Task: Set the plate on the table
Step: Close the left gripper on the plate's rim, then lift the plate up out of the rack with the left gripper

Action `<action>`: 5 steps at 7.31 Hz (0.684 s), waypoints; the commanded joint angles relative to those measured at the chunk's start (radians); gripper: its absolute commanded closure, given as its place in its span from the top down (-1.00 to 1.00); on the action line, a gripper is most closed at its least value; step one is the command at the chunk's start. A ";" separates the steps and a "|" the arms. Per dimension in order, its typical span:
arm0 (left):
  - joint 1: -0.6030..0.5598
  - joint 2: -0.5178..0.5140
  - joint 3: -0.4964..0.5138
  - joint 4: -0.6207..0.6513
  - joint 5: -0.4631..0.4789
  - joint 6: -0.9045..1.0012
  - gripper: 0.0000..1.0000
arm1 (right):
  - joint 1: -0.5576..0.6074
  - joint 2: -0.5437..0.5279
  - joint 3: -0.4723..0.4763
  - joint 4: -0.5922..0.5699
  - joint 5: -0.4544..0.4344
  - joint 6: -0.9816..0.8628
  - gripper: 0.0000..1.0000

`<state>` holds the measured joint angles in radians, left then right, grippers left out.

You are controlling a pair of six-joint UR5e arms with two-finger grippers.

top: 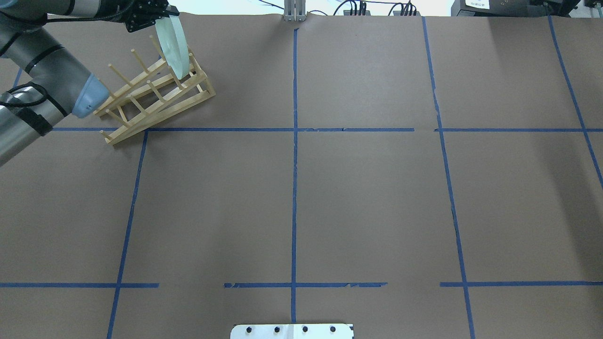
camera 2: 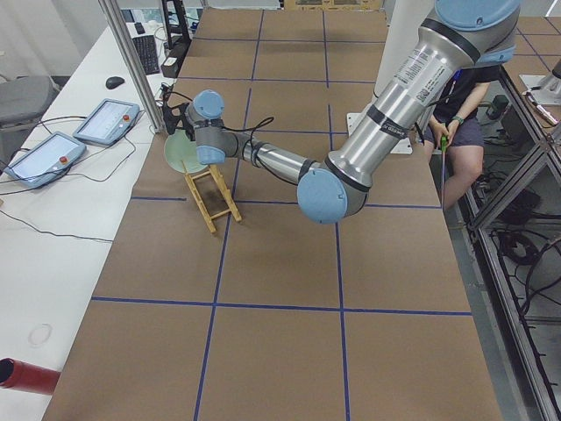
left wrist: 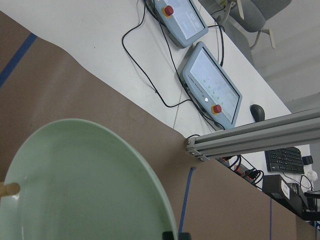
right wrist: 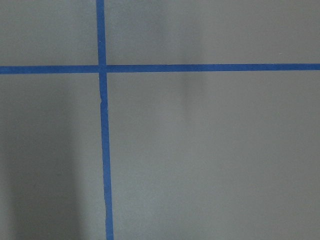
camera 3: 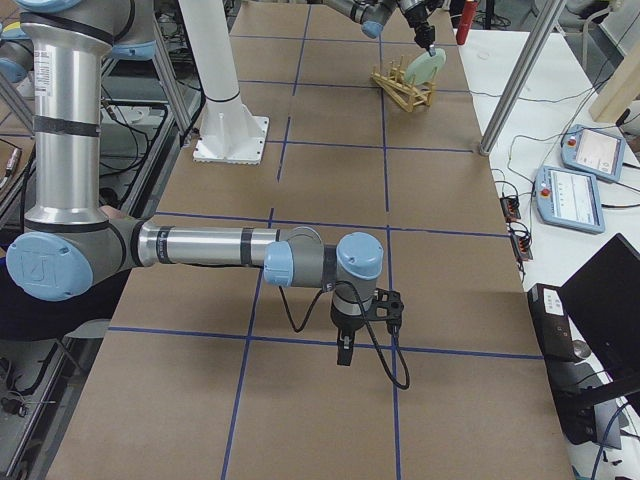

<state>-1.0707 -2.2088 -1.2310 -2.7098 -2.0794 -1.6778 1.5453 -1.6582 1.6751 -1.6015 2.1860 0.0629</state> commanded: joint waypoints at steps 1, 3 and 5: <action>-0.075 0.001 -0.007 -0.013 -0.124 0.000 -1.00 | 0.001 0.000 0.000 0.000 0.000 0.000 1.00; -0.141 0.003 -0.013 -0.034 -0.235 -0.011 -1.00 | 0.001 0.000 0.000 0.000 0.000 0.000 1.00; -0.196 0.001 -0.039 -0.034 -0.304 -0.054 -1.00 | 0.001 0.000 0.000 0.000 0.000 0.000 1.00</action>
<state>-1.2320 -2.2063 -1.2539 -2.7430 -2.3417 -1.7025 1.5462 -1.6583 1.6751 -1.6015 2.1859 0.0629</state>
